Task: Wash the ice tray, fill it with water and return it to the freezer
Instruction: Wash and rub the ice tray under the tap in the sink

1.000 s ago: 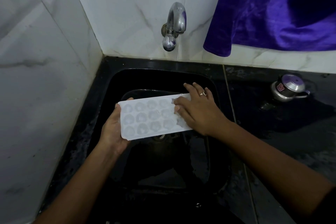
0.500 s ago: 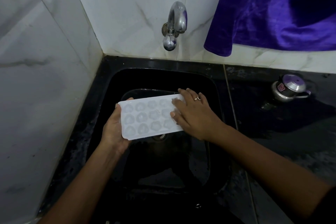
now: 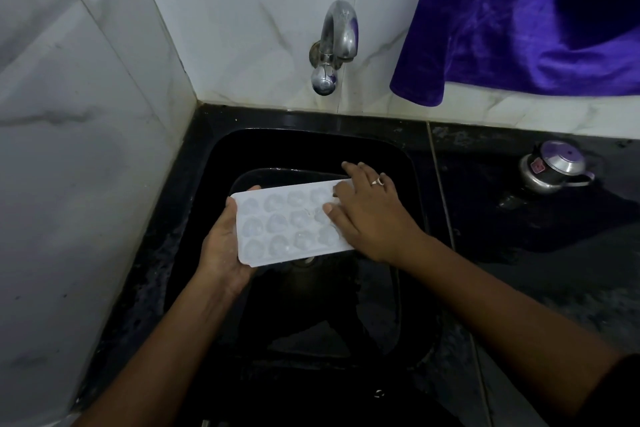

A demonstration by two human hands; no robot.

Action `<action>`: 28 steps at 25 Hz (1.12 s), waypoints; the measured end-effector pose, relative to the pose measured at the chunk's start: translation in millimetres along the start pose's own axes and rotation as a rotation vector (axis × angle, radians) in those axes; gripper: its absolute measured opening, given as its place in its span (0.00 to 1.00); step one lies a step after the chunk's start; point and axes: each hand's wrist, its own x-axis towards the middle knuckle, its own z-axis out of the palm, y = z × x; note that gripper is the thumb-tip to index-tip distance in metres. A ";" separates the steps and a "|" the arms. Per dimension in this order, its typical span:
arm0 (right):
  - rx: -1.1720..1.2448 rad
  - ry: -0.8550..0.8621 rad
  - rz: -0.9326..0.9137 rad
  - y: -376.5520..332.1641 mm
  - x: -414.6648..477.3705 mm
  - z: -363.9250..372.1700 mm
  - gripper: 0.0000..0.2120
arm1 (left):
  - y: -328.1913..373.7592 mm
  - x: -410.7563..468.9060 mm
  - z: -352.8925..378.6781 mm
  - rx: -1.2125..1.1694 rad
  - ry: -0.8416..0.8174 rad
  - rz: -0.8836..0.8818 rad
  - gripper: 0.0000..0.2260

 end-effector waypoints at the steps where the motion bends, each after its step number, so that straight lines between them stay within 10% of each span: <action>1: -0.017 -0.011 -0.025 0.7 -2.3 1.8 0.29 | 1.1 0.9 -0.6 -0.002 0.006 0.010 0.21; 24: 0.201 -0.105 0.057 6.1 7.2 -4.1 0.22 | 0.2 -5.1 -1.2 0.099 0.013 0.025 0.20; 28: -0.228 -0.037 -0.045 1.7 9.6 -10.7 0.34 | -2.8 -11.0 4.0 0.089 0.004 0.011 0.22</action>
